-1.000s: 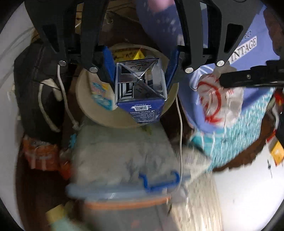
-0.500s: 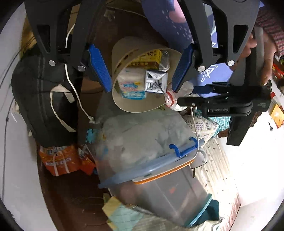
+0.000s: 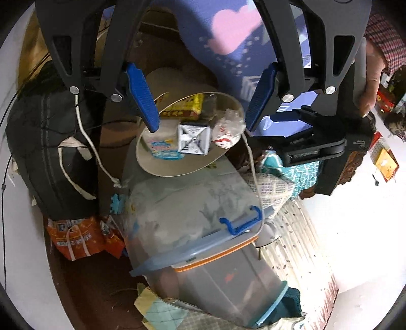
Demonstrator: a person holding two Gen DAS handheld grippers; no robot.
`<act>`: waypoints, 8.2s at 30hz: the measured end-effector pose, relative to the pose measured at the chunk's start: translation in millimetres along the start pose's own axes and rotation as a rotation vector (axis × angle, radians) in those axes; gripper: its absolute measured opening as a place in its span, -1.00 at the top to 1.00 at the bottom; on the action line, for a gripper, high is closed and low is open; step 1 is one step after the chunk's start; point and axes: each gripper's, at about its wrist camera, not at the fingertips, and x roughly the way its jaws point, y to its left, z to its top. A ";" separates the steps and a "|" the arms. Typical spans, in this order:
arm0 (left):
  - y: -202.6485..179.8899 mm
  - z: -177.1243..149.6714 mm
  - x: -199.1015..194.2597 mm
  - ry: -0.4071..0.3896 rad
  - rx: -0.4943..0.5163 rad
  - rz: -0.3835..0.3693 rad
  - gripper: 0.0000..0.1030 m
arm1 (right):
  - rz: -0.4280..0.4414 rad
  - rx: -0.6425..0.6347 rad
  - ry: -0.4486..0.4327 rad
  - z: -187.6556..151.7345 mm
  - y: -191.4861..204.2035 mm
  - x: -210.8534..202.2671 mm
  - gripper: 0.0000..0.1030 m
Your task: Collect trash
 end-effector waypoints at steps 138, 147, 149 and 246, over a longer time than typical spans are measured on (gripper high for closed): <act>55.3 -268.6 -256.1 -0.442 0.121 0.696 -0.83 | -0.023 0.065 0.100 -121.6 142.1 -120.3 -0.94; 55.3 -268.4 -252.4 -0.423 0.118 0.685 -0.83 | -0.023 0.063 0.099 -121.6 142.4 -120.5 -0.94; 56.1 -268.2 -250.9 -0.412 0.116 0.678 -0.83 | -0.022 0.062 0.102 -122.9 142.2 -119.8 -0.94; 68.3 -273.8 -244.3 -0.358 0.105 0.688 -0.83 | -0.017 0.052 0.116 -128.7 144.3 -117.2 -0.94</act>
